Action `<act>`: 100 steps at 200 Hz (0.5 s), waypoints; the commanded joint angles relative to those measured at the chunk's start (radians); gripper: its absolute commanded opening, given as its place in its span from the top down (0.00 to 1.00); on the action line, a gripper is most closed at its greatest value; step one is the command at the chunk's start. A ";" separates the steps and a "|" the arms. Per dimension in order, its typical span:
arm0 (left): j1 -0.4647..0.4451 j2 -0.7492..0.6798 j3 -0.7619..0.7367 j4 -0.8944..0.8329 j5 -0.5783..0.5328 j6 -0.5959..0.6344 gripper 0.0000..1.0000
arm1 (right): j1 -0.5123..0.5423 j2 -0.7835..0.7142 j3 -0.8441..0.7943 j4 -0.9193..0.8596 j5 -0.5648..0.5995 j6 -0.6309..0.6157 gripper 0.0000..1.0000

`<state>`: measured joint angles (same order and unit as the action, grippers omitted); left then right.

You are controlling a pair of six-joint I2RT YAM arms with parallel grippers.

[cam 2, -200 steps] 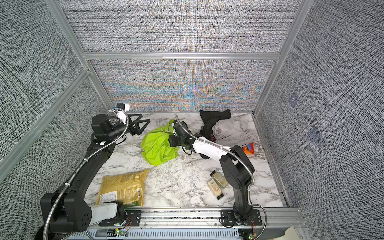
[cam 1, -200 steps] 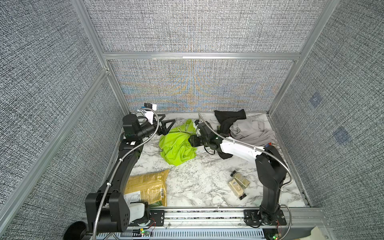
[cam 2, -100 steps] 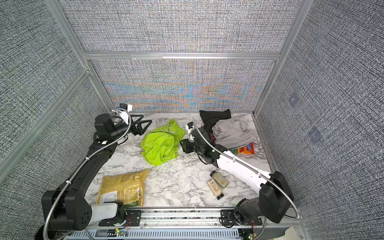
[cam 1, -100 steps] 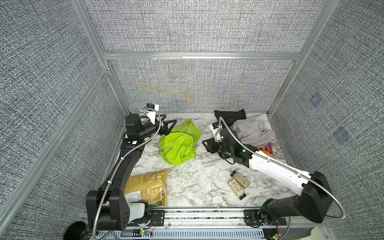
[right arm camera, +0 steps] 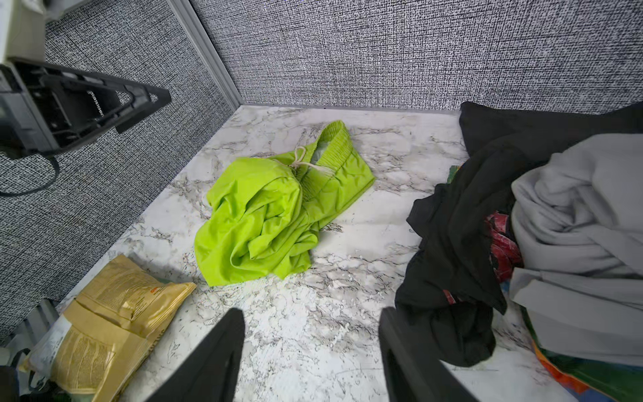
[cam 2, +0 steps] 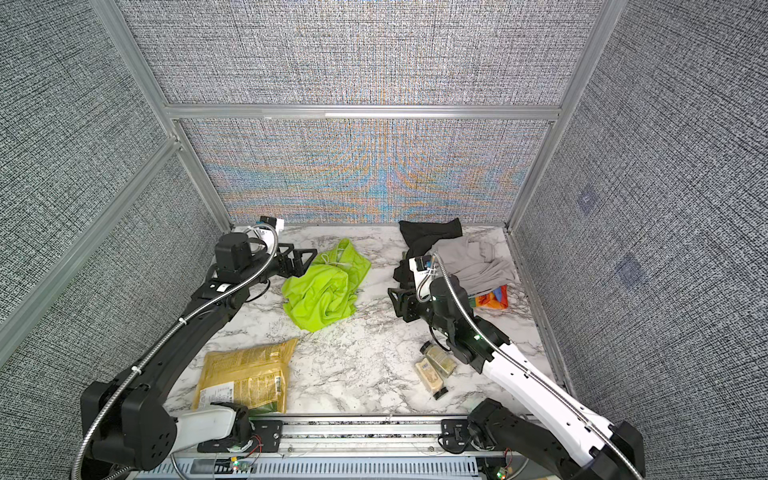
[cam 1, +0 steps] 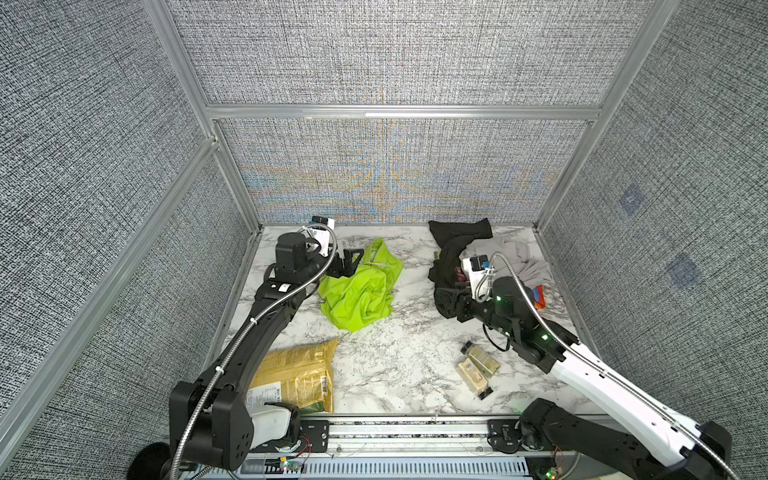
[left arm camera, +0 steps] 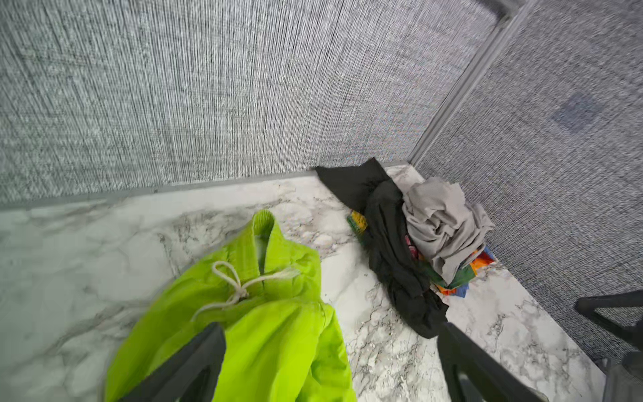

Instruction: Pick out a specific cloth from the pile

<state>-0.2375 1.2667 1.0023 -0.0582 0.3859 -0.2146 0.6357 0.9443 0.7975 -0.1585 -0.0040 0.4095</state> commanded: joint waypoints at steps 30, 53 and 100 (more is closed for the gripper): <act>-0.101 0.006 -0.060 -0.166 -0.297 -0.090 0.05 | -0.020 -0.044 -0.017 -0.032 -0.137 -0.058 0.05; -0.153 0.048 -0.055 -0.190 -0.365 -0.110 0.05 | -0.020 -0.060 -0.021 -0.032 -0.166 -0.068 0.01; -0.225 0.160 0.010 -0.230 -0.473 -0.128 0.13 | -0.022 -0.091 -0.034 -0.058 -0.120 -0.063 0.01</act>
<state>-0.4500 1.3834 0.9737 -0.2554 0.0006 -0.3183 0.6151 0.8661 0.7700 -0.2028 -0.1463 0.3573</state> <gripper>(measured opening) 0.892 0.991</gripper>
